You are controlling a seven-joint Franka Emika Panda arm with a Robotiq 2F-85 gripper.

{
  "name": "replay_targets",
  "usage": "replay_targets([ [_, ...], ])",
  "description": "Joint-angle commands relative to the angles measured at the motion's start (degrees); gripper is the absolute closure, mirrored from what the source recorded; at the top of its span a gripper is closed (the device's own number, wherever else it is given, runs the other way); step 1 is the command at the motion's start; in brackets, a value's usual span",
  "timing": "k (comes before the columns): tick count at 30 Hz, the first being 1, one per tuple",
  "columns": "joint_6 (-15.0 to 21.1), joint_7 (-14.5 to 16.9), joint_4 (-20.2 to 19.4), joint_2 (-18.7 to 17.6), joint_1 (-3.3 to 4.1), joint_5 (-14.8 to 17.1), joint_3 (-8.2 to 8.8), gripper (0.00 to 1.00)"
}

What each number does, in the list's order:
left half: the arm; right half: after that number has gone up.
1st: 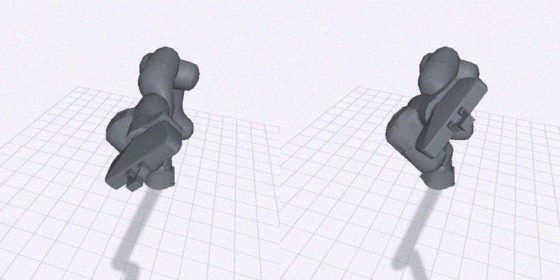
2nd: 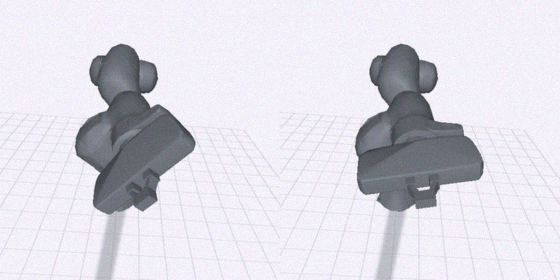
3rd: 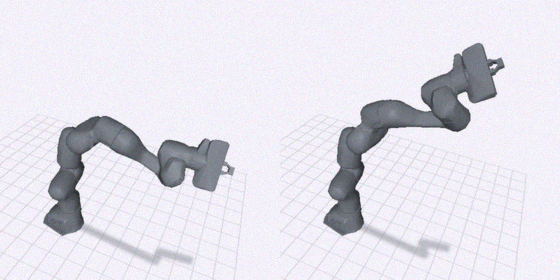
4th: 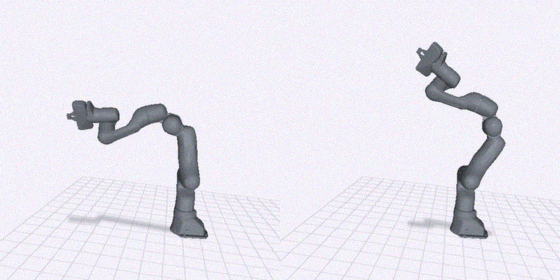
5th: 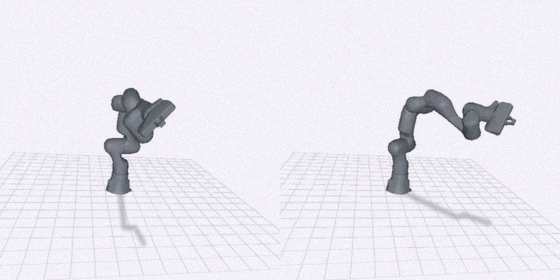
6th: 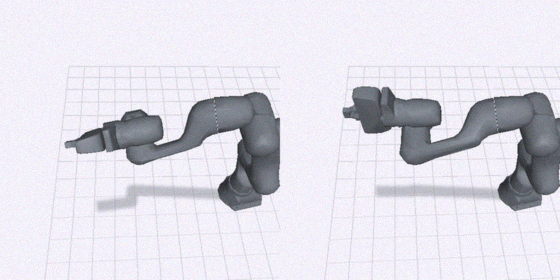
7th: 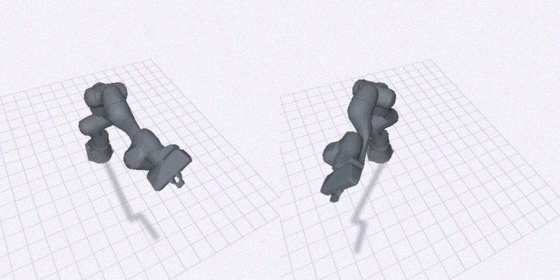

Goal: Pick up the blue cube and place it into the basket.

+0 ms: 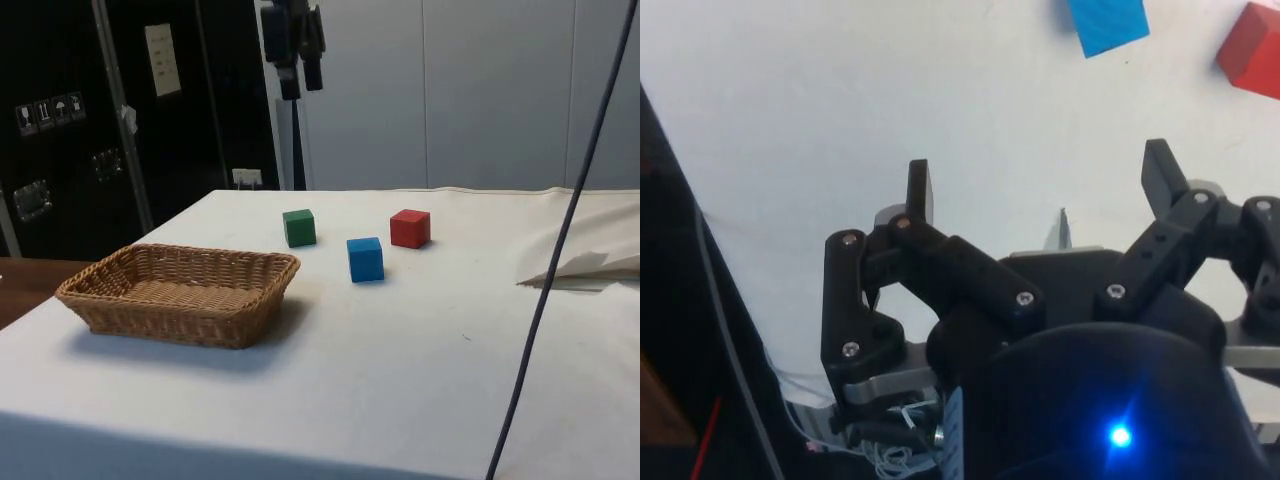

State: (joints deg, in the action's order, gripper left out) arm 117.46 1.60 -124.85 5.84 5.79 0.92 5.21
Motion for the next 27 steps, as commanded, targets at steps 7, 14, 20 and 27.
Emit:
replay_targets([
  [7,1.8,1.7,-2.6,0.9,-0.40,-0.3,0.00,0.00],
  [14,6.9,4.0,-6.9,1.8,-1.03,-1.0,0.00,0.00],
  [20,9.9,5.6,-9.1,2.1,-1.43,-1.5,0.11,0.00],
  [27,12.8,7.2,-10.9,2.2,-1.83,-2.1,0.29,0.00],
])
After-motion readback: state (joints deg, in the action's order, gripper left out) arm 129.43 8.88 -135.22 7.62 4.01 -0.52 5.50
